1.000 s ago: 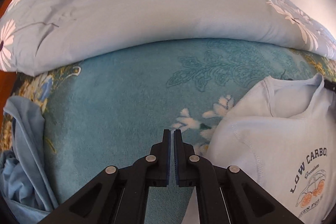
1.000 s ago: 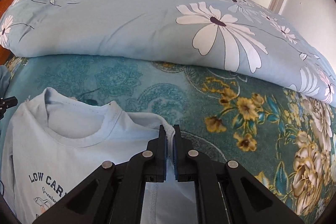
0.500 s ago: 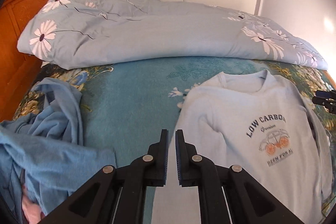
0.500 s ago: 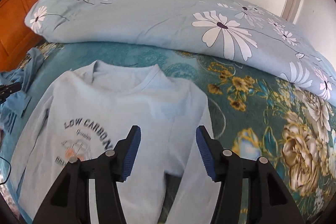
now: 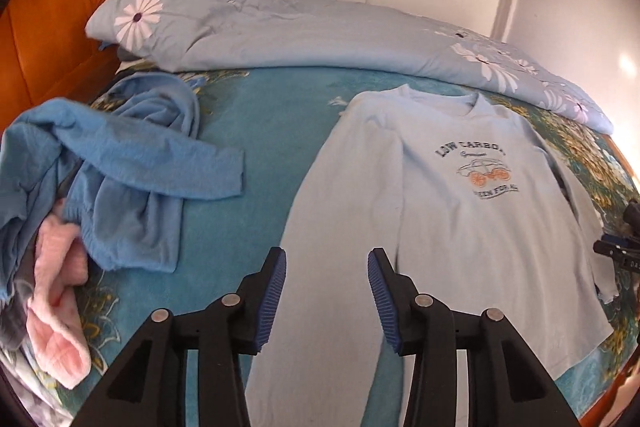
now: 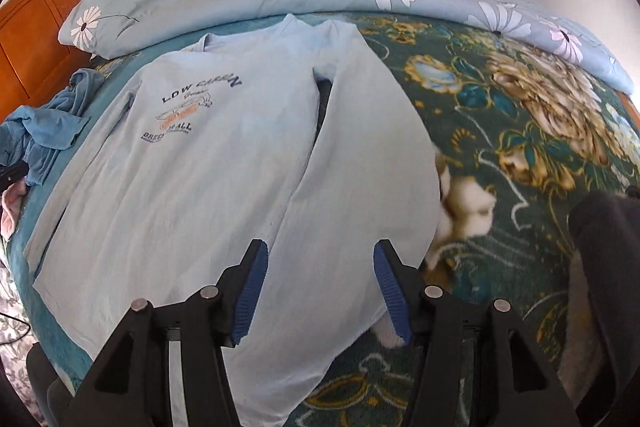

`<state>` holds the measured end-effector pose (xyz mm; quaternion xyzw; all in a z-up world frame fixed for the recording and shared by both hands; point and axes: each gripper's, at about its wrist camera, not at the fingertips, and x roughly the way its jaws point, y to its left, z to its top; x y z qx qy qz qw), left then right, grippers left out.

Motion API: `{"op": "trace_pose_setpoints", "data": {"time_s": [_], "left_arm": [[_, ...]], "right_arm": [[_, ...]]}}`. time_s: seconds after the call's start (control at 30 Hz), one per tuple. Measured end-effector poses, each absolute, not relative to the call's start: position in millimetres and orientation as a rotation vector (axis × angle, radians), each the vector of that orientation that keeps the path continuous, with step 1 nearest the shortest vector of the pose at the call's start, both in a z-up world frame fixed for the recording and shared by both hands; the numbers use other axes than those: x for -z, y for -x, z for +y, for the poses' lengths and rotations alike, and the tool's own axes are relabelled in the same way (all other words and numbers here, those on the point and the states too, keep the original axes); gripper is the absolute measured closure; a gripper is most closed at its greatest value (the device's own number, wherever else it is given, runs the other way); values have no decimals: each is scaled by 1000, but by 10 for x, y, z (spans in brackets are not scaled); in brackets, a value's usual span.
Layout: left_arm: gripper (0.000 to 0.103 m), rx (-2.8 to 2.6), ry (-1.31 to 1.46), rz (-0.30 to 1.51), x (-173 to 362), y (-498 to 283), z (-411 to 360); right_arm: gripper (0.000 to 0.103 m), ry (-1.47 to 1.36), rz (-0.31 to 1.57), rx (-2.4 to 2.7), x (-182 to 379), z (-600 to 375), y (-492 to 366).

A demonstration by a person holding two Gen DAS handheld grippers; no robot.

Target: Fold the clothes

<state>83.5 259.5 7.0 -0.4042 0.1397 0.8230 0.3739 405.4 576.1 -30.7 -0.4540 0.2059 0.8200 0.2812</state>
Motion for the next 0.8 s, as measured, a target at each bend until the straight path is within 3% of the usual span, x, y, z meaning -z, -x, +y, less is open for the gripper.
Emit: {"op": "trace_pose_setpoints", "data": {"time_s": [0.37, 0.43, 0.53, 0.57, 0.8], "left_arm": [[56, -2105, 1102, 313, 23, -751, 2493], [55, -2102, 1095, 326, 22, -741, 2521], [54, -2108, 1096, 321, 52, -694, 2523], [54, -2110, 1101, 315, 70, -666, 2522], [52, -2110, 1145, 312, 222, -491, 2552]], "right_arm": [[46, 1156, 575, -2118, 341, 6108, -3607], [53, 1178, 590, -2063, 413, 6246, -3544], [81, 1168, 607, -2033, 435, 6364, -3558], [95, 1175, 611, -2034, 435, 6394, -3566], [99, 1114, 628, -2006, 83, 6837, -3877]]}}
